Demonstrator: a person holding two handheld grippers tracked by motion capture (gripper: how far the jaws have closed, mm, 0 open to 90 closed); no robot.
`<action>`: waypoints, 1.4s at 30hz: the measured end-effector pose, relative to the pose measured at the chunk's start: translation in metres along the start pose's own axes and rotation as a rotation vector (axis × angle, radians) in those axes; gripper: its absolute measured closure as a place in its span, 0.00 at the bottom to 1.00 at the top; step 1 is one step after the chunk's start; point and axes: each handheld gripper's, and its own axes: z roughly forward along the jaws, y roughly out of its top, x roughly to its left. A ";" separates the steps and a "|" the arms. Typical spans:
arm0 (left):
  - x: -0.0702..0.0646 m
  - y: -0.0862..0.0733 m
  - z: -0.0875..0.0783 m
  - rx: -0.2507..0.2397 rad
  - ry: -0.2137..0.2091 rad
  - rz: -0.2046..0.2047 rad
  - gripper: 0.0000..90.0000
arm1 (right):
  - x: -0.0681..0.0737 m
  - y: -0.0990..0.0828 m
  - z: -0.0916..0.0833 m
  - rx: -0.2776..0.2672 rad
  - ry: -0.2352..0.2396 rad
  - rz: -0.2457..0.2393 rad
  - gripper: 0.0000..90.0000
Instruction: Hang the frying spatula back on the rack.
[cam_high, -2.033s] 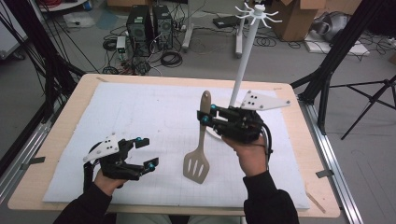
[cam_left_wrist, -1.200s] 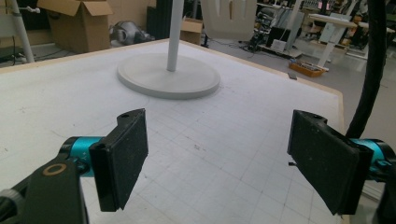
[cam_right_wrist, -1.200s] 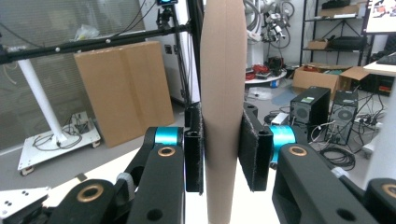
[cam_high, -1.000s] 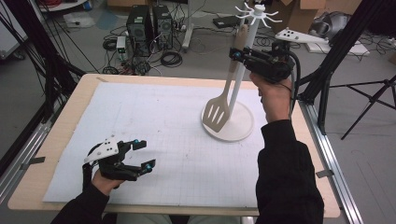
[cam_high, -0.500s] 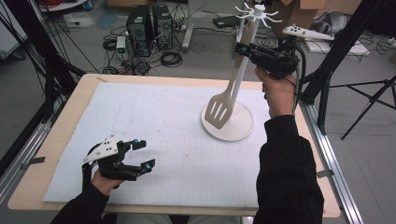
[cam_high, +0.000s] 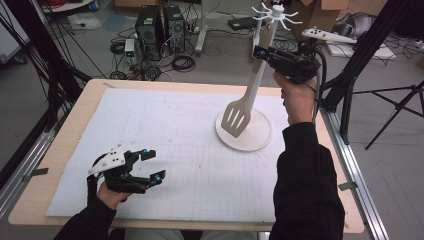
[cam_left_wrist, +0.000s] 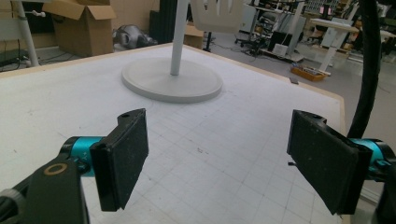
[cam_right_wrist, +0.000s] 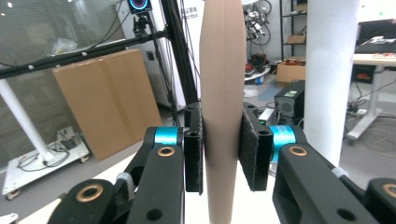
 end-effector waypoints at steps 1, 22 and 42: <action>0.000 0.000 0.000 0.001 0.000 -0.001 0.23 | 0.001 -0.001 0.000 -0.001 -0.005 0.004 0.81; 0.001 0.001 -0.003 -0.013 0.012 -0.014 0.23 | 0.000 -0.020 -0.034 -0.073 -0.138 -0.008 0.39; 0.005 -0.002 0.002 -0.038 0.010 0.018 0.22 | 0.030 -0.151 -0.088 0.124 -0.161 -0.180 0.22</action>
